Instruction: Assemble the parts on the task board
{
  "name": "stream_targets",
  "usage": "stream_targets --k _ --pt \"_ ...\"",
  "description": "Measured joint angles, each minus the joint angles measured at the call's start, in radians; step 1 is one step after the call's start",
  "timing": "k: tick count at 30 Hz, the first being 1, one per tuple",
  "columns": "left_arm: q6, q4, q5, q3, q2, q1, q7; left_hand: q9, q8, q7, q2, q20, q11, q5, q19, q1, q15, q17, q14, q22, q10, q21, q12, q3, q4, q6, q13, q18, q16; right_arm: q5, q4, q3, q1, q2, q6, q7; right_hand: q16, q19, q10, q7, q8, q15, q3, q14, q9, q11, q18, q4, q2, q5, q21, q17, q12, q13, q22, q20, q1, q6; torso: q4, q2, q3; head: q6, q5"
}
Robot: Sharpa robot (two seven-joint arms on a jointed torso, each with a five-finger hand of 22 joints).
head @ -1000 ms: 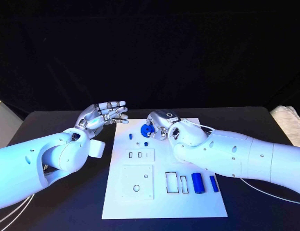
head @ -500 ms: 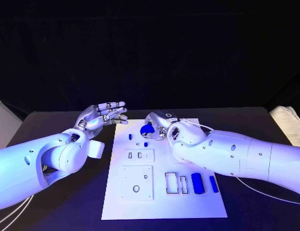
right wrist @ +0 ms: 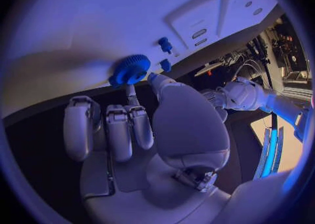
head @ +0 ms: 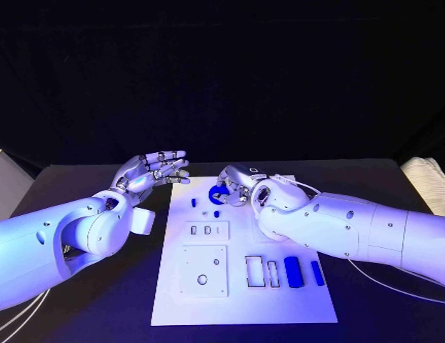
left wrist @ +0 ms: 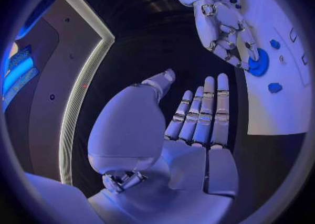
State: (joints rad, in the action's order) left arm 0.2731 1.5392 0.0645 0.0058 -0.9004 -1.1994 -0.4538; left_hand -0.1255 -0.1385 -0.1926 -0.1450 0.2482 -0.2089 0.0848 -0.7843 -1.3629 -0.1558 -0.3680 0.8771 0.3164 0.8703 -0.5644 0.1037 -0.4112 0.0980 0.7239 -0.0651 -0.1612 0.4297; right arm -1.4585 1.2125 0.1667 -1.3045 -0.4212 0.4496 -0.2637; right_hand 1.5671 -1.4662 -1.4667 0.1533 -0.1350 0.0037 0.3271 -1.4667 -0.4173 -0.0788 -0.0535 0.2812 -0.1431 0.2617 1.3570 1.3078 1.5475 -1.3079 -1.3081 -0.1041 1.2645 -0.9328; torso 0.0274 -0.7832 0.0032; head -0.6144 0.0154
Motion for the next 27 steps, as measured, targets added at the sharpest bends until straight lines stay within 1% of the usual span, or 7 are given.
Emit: stream_targets --k 6,9,11,18,21,24,27 --pt "0.0 -0.001 0.0 0.0 0.0 0.0 0.001 0.0 0.0 0.0 0.0 0.0 -0.004 0.0 0.0 0.0 0.0 -0.001 0.0 0.001 -0.004 -0.004 0.0 0.0 0.0 0.0 0.0 0.0 0.0 0.014 -0.007 0.0 0.001 -0.001 -0.009 -0.001 0.0 0.0 0.0 -0.001 -0.001 0.0 0.003 0.0 -0.002 0.0 0.0 -0.002 0.001 0.004 0.0 0.0 0.0 0.0 0.0 0.0 -0.001 -0.002 -0.0014 0.0 0.0003 0.0 -0.001" --pt "0.0 -0.001 0.0 0.0 0.0 0.0 0.001 0.0 0.0 0.0 0.0 0.0 -0.004 0.0 0.0 0.0 0.0 -0.001 0.0 0.001 -0.004 -0.004 0.0 0.0 0.0 0.0 0.0 0.0 0.0 0.017 -0.01 0.0 0.001 -0.001 -0.014 -0.002 0.0 0.0 0.0 0.004 -0.002 0.0 0.003 0.0 0.002 0.0 0.0 -0.002 0.001 0.004 0.0 0.0 0.0 0.0 0.0 0.0 -0.001 0.001 -0.0017 0.0 0.0002 0.001 0.0" --pt "0.0 -0.001 0.0 0.0 0.0 0.0 0.001 0.0 0.0 0.0 0.0 0.0 -0.004 0.0 0.0 0.0 0.0 -0.001 0.0 0.001 -0.004 -0.004 0.0 0.0 0.0 0.0 0.0 0.0 0.0 0.018 -0.01 0.0 0.001 -0.002 -0.016 -0.003 0.0 0.0 0.0 0.004 0.002 0.0 0.003 0.0 0.002 0.0 0.0 -0.002 -0.003 0.004 0.0 0.0 0.0 0.0 0.0 0.0 -0.005 0.001 -0.0017 0.0 0.0002 0.001 0.001" --pt "0.001 -0.001 0.0 0.0 -0.003 0.0 0.002 0.0 0.0 0.0 0.0 0.0 -0.004 0.0 0.0 0.0 0.0 -0.001 0.0 0.001 -0.004 -0.004 0.0 0.0 0.0 0.0 0.0 0.0 0.0 0.02 0.005 0.0 0.002 -0.016 -0.014 -0.002 0.0 0.0 0.0 0.004 0.002 0.0 0.008 0.0 0.003 0.0 0.0 -0.007 -0.006 0.004 0.0 0.0 0.0 0.0 0.0 0.0 -0.008 0.001 -0.0012 0.0 0.0003 0.001 0.002" --pt "0.001 -0.001 0.0 0.0 -0.003 0.0 0.002 0.0 0.0 0.0 0.0 0.0 -0.004 0.0 0.0 0.0 0.0 -0.001 0.0 0.001 -0.004 -0.004 0.0 0.0 0.0 0.0 0.0 0.0 0.0 0.021 0.023 0.0 0.005 -0.033 0.002 0.003 0.0 0.0 0.0 0.004 0.002 0.0 0.013 0.0 0.003 0.0 0.0 -0.012 -0.006 0.012 0.0 0.0 0.0 0.0 0.0 0.0 -0.007 0.0 -0.0012 0.0 0.0003 0.0 0.002" --pt "0.001 -0.001 0.0 0.0 -0.003 0.0 0.002 0.0 0.0 0.0 0.0 0.0 -0.004 0.0 0.0 0.0 0.0 -0.001 0.0 0.001 -0.004 -0.004 0.0 0.0 0.0 0.0 0.0 0.0 0.0 0.027 0.061 0.0 0.01 -0.065 0.045 0.021 0.0 0.0 0.0 0.004 0.002 0.0 0.028 0.0 0.004 0.0 0.0 -0.027 -0.017 0.035 0.01 0.0 0.012 0.0 0.0 0.0 0.004 0.001 -0.0016 0.001 0.0005 0.0 -0.002" --pt "0.0 -0.001 0.0 0.0 -0.006 0.0 0.003 0.001 0.0 0.0 0.0 0.0 -0.004 0.0 0.0 0.0 0.0 -0.001 0.0 0.002 -0.004 -0.004 0.0 0.0 0.0 0.0 0.0 0.0 0.0 0.043 0.107 0.001 0.014 -0.11 0.094 0.054 0.0 0.0 0.0 0.004 0.002 0.0 0.039 0.0 0.007 0.0 0.0 -0.038 -0.022 0.035 0.011 0.0 0.012 0.0 0.0 0.0 0.008 0.0 -0.0039 0.002 0.0008 0.002 -0.002"
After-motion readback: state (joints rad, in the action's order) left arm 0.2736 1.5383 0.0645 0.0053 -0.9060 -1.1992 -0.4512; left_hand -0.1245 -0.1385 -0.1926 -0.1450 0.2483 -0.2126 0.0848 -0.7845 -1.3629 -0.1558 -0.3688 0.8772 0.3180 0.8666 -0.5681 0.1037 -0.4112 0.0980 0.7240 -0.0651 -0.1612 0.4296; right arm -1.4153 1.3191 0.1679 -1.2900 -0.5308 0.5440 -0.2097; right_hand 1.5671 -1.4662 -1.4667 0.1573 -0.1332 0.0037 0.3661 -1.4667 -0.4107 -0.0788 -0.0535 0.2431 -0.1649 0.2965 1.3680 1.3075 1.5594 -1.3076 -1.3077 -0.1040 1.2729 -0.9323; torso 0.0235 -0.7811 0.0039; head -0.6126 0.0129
